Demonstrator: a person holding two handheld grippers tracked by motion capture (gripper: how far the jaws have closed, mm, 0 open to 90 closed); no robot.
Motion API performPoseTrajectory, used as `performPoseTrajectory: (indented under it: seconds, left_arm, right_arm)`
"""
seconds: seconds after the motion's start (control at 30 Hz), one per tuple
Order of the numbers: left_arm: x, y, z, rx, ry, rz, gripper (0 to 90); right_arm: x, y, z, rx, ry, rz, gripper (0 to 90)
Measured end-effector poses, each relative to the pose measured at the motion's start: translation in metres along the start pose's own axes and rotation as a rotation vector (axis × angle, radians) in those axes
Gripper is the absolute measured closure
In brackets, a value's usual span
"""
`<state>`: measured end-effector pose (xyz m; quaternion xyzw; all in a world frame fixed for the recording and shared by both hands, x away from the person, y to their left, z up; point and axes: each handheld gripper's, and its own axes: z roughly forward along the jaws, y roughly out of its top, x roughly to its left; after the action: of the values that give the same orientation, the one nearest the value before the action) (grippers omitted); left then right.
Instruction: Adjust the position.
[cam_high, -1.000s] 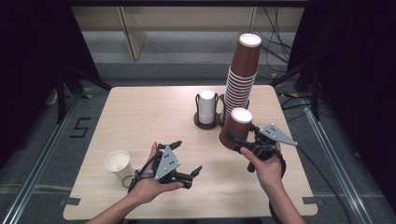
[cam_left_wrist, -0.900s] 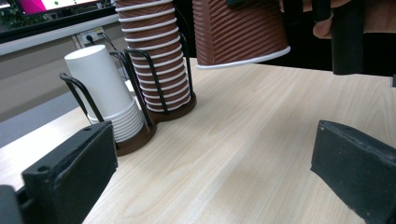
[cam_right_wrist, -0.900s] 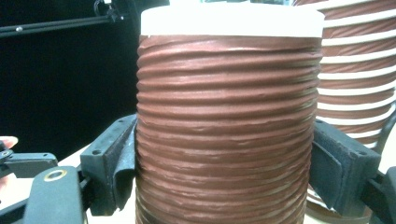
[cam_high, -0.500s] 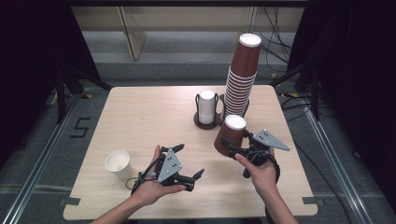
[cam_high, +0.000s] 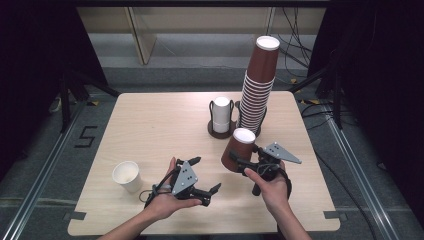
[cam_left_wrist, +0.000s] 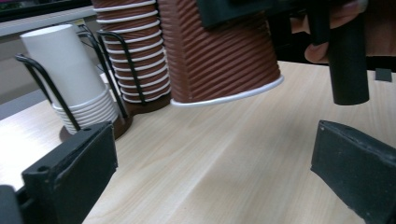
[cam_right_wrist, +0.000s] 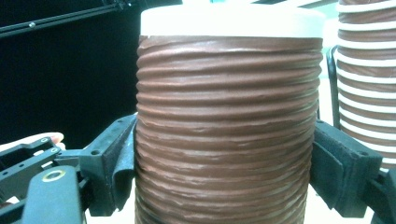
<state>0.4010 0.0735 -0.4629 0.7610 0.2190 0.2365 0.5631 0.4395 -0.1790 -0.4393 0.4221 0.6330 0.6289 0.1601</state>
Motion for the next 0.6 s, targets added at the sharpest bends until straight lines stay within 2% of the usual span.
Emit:
performPoseTrajectory:
  seconds: [0.03,0.07,0.13,0.2,0.23,0.27,0.33,0.37,0.47,0.5,0.6]
  left_arm:
    - [-0.001,0.000,0.000,0.003,-0.003,0.003,0.0]
    - [-0.003,0.000,0.001,-0.001,-0.008,-0.001,0.0]
    - [-0.005,0.001,0.002,0.002,-0.021,0.011,0.0]
    - [-0.007,0.002,0.004,-0.010,-0.026,0.011,0.0]
    - [-0.007,0.003,0.004,-0.012,-0.025,0.015,0.0]
    - [-0.007,0.004,0.005,-0.015,-0.024,0.012,0.0]
    - [-0.007,0.005,0.008,-0.018,-0.023,0.004,0.0]
    - [-0.007,0.005,0.009,-0.017,-0.026,0.001,0.0]
    - [-0.007,0.007,0.012,-0.021,-0.033,0.001,0.0]
    - [-0.007,0.006,0.014,-0.029,-0.036,-0.003,0.0]
    - [-0.005,0.006,0.019,-0.014,-0.040,-0.007,0.0]
  right_arm:
    - [-0.001,-0.001,0.000,0.000,-0.006,-0.013,18.6]
    - [0.001,-0.001,0.000,0.004,0.001,0.009,18.6]
    - [0.001,-0.002,0.000,-0.004,-0.001,-0.007,18.6]
    - [0.005,-0.002,-0.002,0.002,0.001,0.027,18.6]
    - [0.004,-0.002,-0.002,-0.005,-0.003,0.006,18.6]
    - [0.005,-0.002,-0.002,-0.002,0.003,0.028,18.6]
    - [0.004,-0.002,-0.003,-0.010,-0.005,0.015,18.6]
    - [0.005,-0.002,-0.003,-0.009,0.006,0.044,18.6]
    - [0.004,-0.003,-0.003,-0.011,0.008,0.065,18.6]
    - [0.005,-0.003,-0.003,-0.010,0.010,0.085,18.6]
    - [0.004,-0.004,-0.002,-0.004,0.017,0.099,18.6]
